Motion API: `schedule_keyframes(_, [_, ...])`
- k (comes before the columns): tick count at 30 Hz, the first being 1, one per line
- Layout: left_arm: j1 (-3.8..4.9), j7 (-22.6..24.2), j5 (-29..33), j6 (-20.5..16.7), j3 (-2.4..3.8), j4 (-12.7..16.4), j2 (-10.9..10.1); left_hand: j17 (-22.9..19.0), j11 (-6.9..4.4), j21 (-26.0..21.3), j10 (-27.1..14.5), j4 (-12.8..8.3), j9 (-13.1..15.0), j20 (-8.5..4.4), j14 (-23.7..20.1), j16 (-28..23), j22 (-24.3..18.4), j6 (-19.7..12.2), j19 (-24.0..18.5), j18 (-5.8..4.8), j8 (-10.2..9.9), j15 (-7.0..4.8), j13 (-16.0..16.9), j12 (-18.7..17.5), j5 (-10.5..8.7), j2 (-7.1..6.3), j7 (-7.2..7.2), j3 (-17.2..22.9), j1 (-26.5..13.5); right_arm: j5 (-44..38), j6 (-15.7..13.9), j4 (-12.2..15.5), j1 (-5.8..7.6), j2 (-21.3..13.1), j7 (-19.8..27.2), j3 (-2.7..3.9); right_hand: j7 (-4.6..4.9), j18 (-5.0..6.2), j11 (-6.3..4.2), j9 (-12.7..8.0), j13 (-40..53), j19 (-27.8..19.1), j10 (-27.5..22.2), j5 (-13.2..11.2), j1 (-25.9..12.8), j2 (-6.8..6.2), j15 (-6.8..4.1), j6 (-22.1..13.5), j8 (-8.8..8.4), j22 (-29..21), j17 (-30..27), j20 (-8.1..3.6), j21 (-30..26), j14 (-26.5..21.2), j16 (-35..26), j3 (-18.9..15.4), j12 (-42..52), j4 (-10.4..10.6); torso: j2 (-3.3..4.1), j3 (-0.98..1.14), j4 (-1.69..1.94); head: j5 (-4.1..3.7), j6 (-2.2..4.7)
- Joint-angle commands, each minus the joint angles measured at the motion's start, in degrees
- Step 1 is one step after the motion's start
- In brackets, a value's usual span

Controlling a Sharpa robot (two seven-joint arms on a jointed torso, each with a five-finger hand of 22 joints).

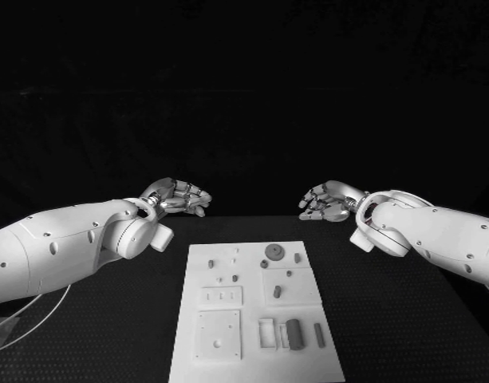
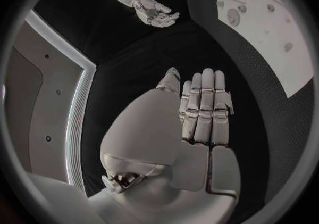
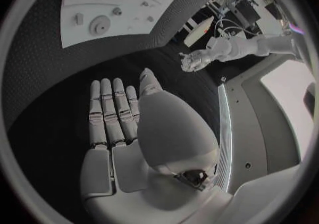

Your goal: Assemble the parts on the task board

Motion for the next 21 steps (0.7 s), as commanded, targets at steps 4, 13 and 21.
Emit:
schedule_keyframes(4, [0.60, 1.43, -1.56, 1.02, 0.12, 1.09, -0.59, 0.67, 1.64, -0.85, -2.80, 0.07, -0.70, -0.28, -0.54, -0.60, -0.74, -0.78, 0.26, 0.21, -1.48, 0.31, -0.73, -2.78, 0.15, -0.52, 0.09, -0.96, 0.06, -16.11, -0.54, -0.84, 0.28, 1.98, -1.20, 0.07, 0.20, 2.80, -3.84, 1.76, 1.13, 25.22, 8.68, 3.10, 1.64, -2.47, -9.69, 4.96, -1.18, 4.12, 9.78, -7.99, 10.82, 23.28, 12.19, 4.55, -0.53, -0.10, 1.68, -0.41, 1.36, -0.66, -1.42])
schedule_keyframes(13, [1.68, 1.32, 0.74, 0.65, 0.22, 4.52, -2.27, 1.41, 2.07, -1.43, -3.22, 0.14, -1.06, -0.84, -0.47, -1.00, -1.13, -1.02, 0.74, -0.45, -2.10, 0.35, -1.05, -3.96, 0.14, -0.89, 0.42, -1.29, -1.77, -26.89, -1.44, -0.93, 0.22, 5.98, -4.61, 0.08, 0.12, 2.80, -4.34, 1.64, 1.57, 31.00, 9.84, 0.91, 0.73, -3.37, -10.33, 5.91, -3.84, 8.08, 20.45, -12.68, 23.73, 26.74, 26.60, 4.02, -4.34, -0.06, 3.74, -0.47, 2.05, -0.88, -4.72])
schedule_keyframes(21, [2.01, 1.15, 0.76, 0.63, 0.26, 6.79, -2.75, 1.70, 2.14, -1.64, -3.26, 0.13, -1.17, -1.11, -0.41, -1.17, -1.24, -1.10, 0.93, -0.71, -2.31, 0.33, -1.13, -4.33, 0.14, -1.09, 0.51, -1.28, -2.43, -31.14, -1.86, -2.11, -0.83, 9.03, -6.63, 0.08, 0.20, 2.80, -4.15, 1.91, 2.00, 28.77, 10.49, 0.92, 0.74, -3.45, -10.16, 6.49, -5.06, 8.01, 22.47, -13.18, 30.54, 25.99, 29.97, 5.03, -6.60, -0.05, 5.03, -0.52, 2.70, -0.42, -7.65])
